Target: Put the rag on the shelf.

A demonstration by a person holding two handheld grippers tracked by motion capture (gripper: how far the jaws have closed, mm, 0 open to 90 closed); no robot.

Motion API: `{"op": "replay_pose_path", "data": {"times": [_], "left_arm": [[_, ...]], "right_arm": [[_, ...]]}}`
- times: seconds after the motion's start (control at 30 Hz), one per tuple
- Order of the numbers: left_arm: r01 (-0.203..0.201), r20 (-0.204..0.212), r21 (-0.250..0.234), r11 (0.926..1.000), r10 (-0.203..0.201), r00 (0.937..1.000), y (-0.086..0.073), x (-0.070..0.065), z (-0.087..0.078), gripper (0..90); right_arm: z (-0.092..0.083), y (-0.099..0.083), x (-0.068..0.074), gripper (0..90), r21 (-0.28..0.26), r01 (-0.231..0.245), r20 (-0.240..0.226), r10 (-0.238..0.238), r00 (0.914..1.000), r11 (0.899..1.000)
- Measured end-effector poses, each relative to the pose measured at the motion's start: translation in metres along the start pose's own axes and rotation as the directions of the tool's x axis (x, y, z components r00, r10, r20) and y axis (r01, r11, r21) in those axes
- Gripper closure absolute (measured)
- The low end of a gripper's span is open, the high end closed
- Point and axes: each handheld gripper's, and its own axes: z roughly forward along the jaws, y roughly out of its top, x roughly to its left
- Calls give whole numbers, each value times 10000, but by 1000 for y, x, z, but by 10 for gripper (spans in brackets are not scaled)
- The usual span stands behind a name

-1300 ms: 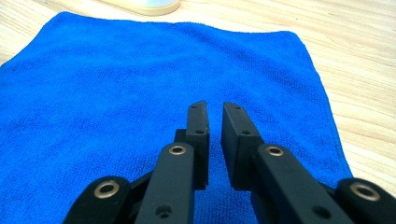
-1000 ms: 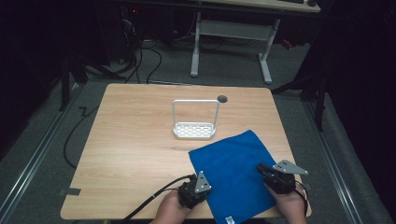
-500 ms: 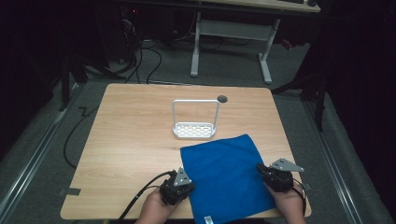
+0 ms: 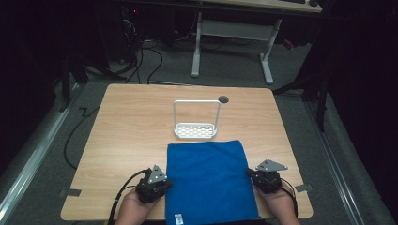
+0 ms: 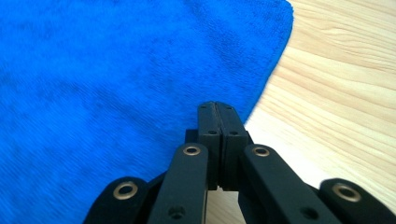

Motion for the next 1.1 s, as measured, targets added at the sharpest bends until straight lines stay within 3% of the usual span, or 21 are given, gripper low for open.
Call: {"op": "replay_pose_path", "data": {"times": [0.17, 0.37, 0.97, 1.1], "left_arm": [[520, 24, -90, 9986, -520, 9986, -7, 18, -7, 900], [634, -16, -132, 9979, -634, 9980, -7, 25, -8, 900], [931, 100, -49, 9956, -930, 9956, -19, 21, -20, 900], [1058, 147, -155, 9943, -1056, 9943, -20, 23, -22, 841]], "right_arm": [[6, 5, 10, 900, -17, 200, -232, -201, 9995, 9998], [13, 11, 21, 900, -28, 449, -336, -449, 9984, 9990], [6, 5, 30, 896, -21, 759, -836, -758, 9936, 9971], [1, 6, 29, 848, -622, 853, -584, -890, 9943, 9944]]}}
